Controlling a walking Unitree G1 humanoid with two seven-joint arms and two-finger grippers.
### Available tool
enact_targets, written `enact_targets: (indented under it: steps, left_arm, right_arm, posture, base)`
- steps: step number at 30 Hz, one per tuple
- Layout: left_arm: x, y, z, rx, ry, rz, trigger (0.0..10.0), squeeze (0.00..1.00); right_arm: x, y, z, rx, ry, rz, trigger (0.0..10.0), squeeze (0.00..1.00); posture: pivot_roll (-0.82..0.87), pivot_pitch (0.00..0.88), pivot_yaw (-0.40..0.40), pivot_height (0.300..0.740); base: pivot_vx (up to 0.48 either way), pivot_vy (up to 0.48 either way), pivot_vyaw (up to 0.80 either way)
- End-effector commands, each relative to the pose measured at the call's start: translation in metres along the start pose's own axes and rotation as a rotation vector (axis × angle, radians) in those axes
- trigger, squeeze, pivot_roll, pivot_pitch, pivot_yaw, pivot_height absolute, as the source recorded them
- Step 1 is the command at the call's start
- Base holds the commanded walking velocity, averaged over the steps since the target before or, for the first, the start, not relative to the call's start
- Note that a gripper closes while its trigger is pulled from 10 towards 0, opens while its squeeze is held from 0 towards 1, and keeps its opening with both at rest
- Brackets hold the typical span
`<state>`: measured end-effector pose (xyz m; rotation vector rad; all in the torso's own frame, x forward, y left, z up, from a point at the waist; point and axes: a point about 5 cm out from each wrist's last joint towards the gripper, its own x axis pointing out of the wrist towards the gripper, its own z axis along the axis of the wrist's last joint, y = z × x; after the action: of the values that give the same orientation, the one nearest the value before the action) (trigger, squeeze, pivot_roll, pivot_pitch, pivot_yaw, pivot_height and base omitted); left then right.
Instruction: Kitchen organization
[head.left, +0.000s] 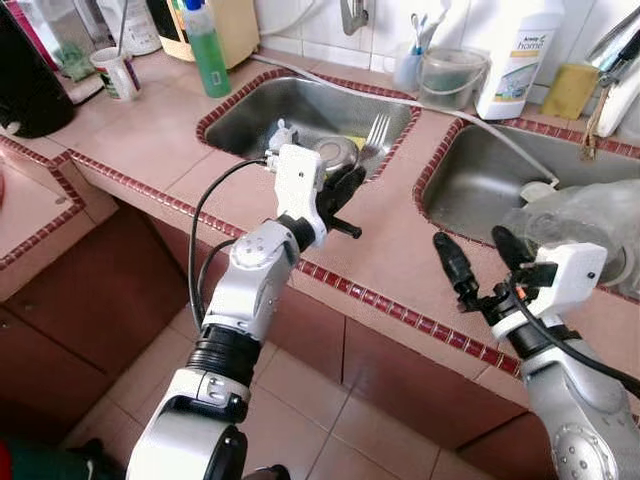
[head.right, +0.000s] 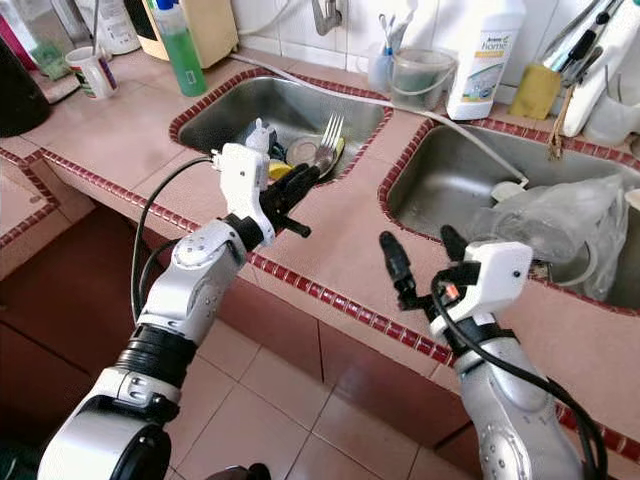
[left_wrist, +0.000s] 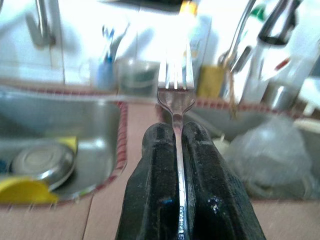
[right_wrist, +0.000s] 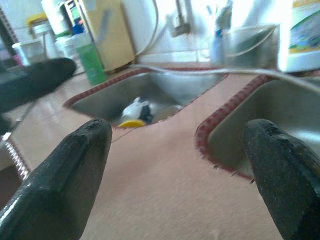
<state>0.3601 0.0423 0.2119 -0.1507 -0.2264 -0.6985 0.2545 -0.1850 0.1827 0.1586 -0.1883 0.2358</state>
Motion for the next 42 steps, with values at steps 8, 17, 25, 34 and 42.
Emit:
enact_targets:
  steps: [8,17,25,34,42]
  left_arm:
    - [-0.016,0.012,0.002,0.023,-0.062,0.07,10.0,0.0]
    - [-0.042,0.038,-0.007,0.047,-0.027,0.196,10.0,0.0]
    - [-0.056,0.052,-0.007,0.044,-0.02,0.275,10.0,0.0]
    - [-0.062,0.057,-0.012,0.022,0.008,0.313,10.0,0.0]
    - [-0.058,0.057,-0.012,0.029,0.02,0.306,10.0,0.0]
  right_arm:
    - [0.012,-0.002,0.004,-0.022,-0.067,-0.082,10.0,0.0]
    - [0.017,0.003,-0.003,-0.048,-0.059,-0.063,10.0,0.0]
    - [0.027,0.006,-0.005,-0.059,-0.055,-0.039,10.0,0.0]
    - [0.036,0.006,-0.013,-0.076,-0.035,-0.023,10.0,0.0]
    - [0.044,0.008,-0.017,-0.084,-0.037,-0.025,10.0,0.0]
  posture:
    - [-0.16,0.053,0.081,0.74]
    - [-0.14,0.032,0.061,0.74]
    - [-0.13,0.008,0.026,0.74]
    - [-0.11,0.0,0.011,0.74]
    - [-0.11,0.0,0.024,0.74]
  base:
    - [0.0,0.0,0.0]
    - [0.0,0.0,0.0]
    - [0.0,0.0,0.0]
    - [0.0,0.193,0.0]
    - [0.0,0.37,0.0]
